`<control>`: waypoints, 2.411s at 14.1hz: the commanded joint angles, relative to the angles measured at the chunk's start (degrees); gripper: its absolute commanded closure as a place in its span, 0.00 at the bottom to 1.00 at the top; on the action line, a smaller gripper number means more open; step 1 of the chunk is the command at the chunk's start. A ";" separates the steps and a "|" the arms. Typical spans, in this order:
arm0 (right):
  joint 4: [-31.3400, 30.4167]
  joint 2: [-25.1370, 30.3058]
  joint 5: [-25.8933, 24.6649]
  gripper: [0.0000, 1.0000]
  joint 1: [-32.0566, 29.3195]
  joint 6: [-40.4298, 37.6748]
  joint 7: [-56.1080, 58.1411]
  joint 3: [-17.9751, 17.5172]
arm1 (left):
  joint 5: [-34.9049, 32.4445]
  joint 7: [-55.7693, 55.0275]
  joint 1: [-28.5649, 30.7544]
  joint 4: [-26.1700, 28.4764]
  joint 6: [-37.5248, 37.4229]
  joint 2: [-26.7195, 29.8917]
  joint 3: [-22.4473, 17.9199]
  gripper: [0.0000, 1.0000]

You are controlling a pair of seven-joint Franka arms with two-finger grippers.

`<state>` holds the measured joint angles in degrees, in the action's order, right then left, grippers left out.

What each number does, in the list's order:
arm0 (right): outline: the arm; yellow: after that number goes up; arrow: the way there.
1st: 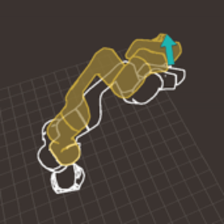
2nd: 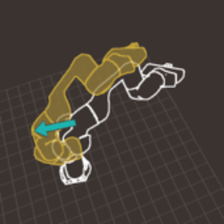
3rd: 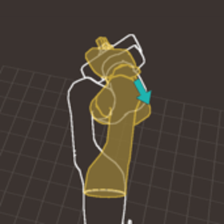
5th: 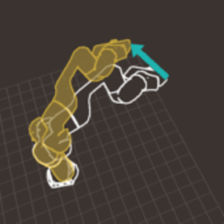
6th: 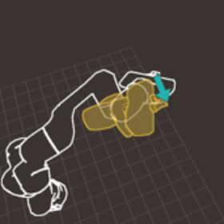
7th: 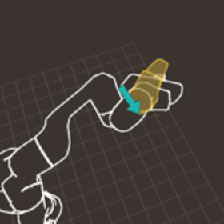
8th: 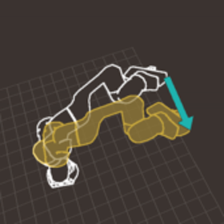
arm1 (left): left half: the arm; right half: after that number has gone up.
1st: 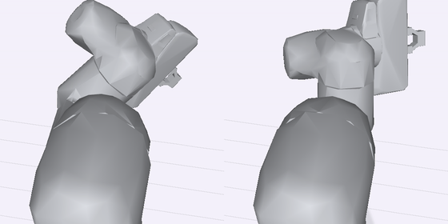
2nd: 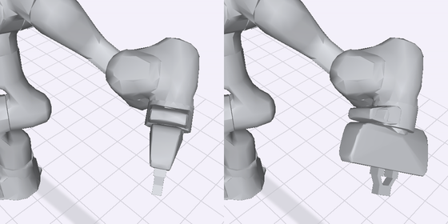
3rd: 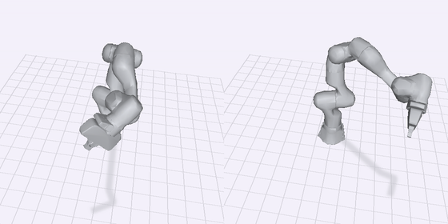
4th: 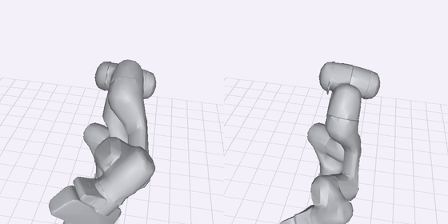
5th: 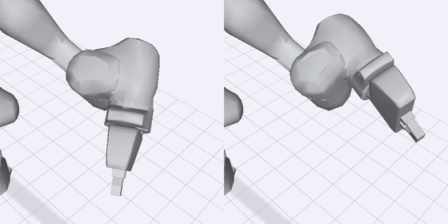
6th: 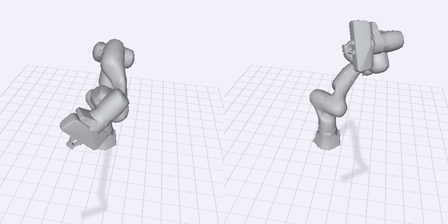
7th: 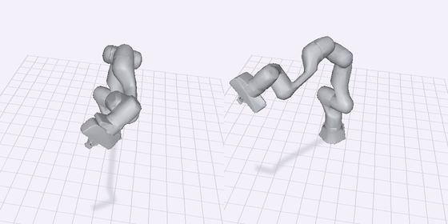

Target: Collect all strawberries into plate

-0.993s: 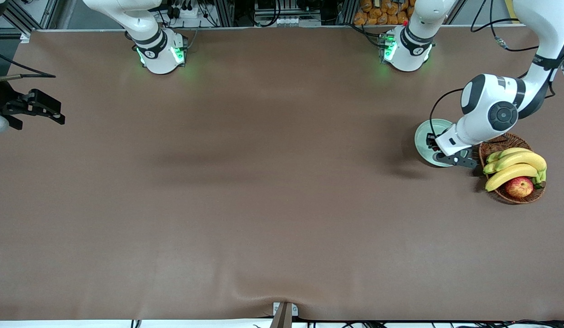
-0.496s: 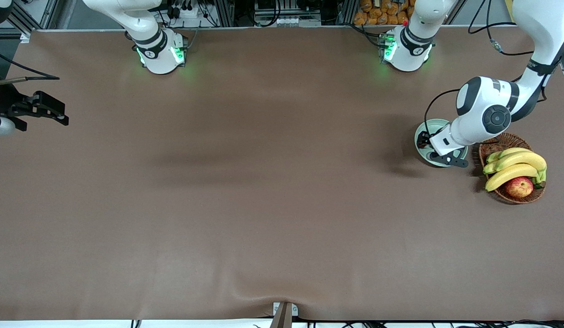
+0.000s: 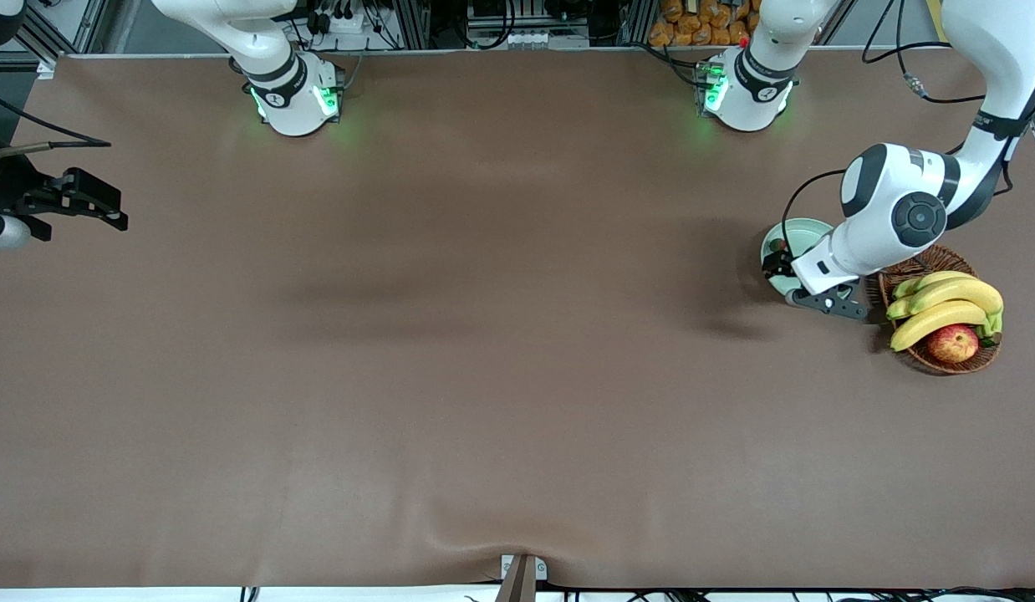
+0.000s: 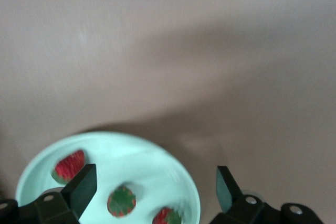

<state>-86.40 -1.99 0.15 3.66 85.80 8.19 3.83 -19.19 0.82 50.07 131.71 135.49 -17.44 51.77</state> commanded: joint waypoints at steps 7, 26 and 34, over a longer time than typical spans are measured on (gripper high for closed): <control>-0.97 0.23 0.99 0.00 0.21 0.15 -0.10 0.22 | -4.88 -0.73 -3.31 -13.05 -3.30 -4.52 -0.17 0.00; -1.23 1.02 4.50 0.00 -4.89 -0.11 -5.73 0.66 | 0.43 -1.08 -33.35 -35.64 -3.83 -8.32 -29.86 0.00; -1.23 0.94 4.50 0.00 -4.54 -0.20 -5.73 0.57 | 8.73 -1.09 -45.40 -36.44 -16.20 0.99 -40.25 0.00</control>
<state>-86.90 -1.95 3.55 -0.39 85.82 2.90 4.84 -11.81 -0.24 5.69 94.64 123.70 -20.61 12.63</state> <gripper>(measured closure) 0.000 0.000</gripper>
